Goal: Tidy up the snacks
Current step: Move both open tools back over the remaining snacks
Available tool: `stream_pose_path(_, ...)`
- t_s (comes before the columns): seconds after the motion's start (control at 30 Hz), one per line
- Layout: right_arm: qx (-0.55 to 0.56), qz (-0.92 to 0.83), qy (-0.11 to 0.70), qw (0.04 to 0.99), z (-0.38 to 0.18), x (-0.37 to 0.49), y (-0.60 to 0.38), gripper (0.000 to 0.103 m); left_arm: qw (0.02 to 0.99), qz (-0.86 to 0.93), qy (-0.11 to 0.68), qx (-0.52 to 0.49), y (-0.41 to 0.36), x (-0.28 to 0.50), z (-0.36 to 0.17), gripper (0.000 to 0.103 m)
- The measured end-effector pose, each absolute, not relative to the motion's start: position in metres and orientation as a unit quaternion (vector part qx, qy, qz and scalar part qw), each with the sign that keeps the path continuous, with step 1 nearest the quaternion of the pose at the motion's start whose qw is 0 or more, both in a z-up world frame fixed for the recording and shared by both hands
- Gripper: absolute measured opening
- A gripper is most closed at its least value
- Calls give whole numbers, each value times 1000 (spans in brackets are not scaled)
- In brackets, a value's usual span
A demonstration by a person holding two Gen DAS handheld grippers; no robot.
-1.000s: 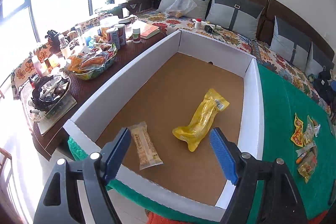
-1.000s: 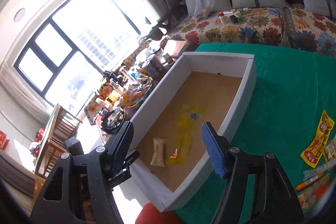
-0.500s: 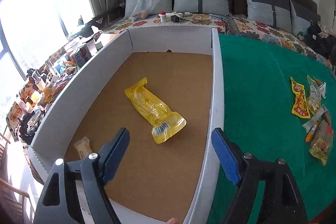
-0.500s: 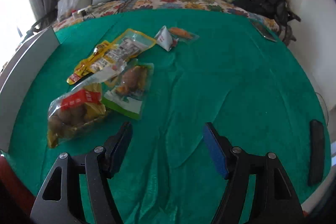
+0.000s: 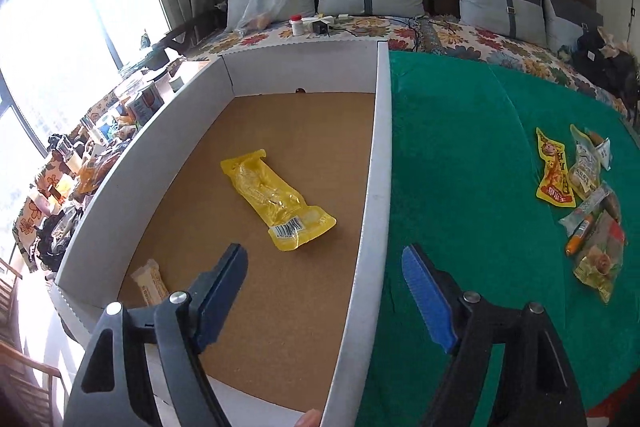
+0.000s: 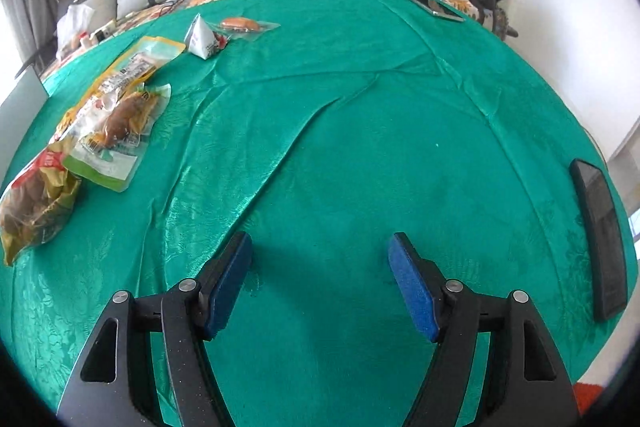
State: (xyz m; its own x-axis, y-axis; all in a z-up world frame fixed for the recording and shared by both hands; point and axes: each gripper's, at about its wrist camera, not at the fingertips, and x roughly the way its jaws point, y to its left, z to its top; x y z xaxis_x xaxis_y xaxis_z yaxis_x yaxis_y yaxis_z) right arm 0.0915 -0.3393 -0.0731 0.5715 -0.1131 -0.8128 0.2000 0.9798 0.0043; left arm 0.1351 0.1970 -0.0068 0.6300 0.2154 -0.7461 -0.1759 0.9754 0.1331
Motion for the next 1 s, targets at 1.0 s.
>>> stream_pose_path(1.0, 47, -84, 442, 892, -78, 94, -344, 93, 880, -3, 475, 9, 51, 109, -126, 100)
